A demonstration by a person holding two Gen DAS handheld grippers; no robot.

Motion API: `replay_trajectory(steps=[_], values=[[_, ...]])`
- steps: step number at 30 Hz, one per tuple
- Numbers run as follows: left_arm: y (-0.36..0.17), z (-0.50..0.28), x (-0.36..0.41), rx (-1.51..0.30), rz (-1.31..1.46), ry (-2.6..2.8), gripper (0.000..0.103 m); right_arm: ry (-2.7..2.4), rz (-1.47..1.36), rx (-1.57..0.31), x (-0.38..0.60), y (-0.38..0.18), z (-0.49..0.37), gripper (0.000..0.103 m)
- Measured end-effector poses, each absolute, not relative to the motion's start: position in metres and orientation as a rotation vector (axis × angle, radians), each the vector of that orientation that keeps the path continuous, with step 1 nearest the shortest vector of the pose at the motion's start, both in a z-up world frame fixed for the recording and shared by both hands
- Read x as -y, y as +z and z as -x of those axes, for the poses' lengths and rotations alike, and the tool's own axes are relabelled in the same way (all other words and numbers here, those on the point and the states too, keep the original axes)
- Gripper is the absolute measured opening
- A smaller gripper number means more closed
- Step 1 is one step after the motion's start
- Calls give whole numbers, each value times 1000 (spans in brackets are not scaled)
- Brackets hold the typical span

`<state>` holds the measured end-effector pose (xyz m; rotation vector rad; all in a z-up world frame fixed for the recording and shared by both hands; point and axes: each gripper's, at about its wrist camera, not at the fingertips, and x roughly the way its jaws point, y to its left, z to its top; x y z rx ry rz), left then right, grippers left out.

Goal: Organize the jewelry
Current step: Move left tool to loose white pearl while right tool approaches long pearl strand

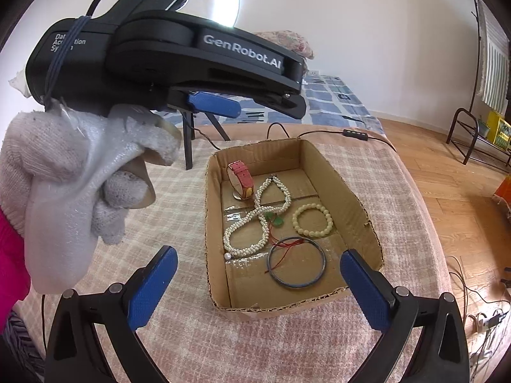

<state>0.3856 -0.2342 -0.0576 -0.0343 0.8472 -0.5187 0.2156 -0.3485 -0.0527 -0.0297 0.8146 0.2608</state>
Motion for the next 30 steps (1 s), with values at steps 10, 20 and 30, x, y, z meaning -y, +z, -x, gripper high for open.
replay_trajectory(steps=[10, 20, 30], values=[[-40, -367, 216, -825, 32, -500, 76, 259, 33, -788, 349, -39, -200, 103], [-13, -335, 178, -790, 40, -470, 76, 277, 34, -751, 341, -22, -168, 103], [-5, -294, 132, -785, 57, -471, 76, 308, 33, -682, 326, -15, -124, 103]])
